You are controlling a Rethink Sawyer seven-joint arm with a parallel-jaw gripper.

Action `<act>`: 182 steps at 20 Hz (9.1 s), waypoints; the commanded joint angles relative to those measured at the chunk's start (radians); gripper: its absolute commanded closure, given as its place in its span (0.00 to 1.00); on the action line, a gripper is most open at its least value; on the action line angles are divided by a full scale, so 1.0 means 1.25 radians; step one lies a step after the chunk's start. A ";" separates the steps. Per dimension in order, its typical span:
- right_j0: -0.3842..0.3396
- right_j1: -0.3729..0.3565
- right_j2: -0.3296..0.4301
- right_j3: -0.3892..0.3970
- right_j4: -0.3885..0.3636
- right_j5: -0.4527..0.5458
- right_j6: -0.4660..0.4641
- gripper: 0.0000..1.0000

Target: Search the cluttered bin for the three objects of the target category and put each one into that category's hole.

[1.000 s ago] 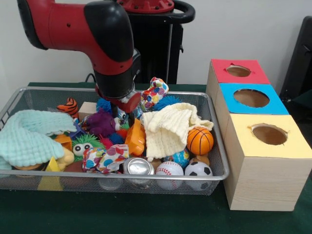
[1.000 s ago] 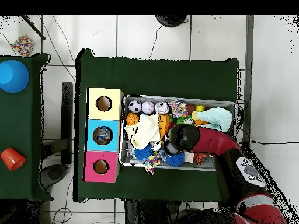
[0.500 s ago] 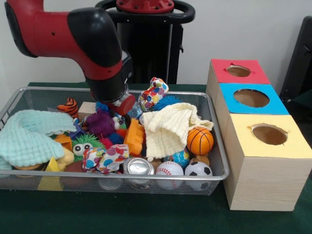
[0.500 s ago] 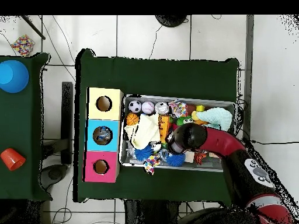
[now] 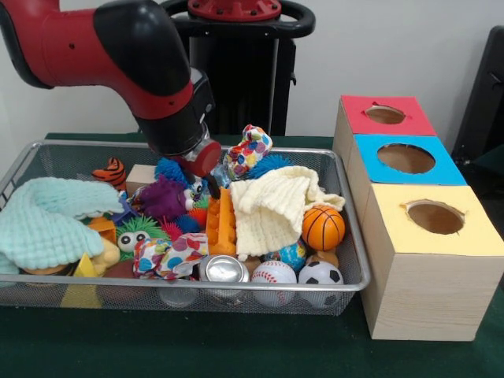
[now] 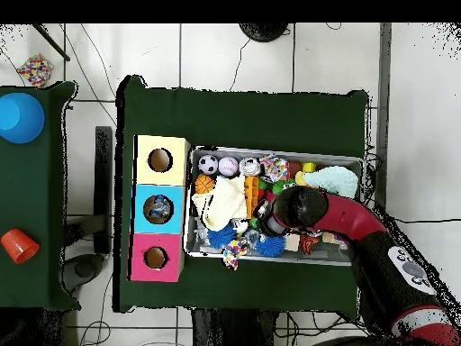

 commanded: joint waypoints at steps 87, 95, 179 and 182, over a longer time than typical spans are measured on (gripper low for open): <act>0.003 0.078 0.065 0.013 -0.166 0.047 -0.073 0.00; 0.004 0.084 0.064 0.024 -0.167 0.031 -0.068 0.00; -0.037 0.015 0.099 0.082 -0.123 0.117 -0.113 0.00; -0.035 0.000 0.099 0.081 -0.117 0.136 -0.118 0.00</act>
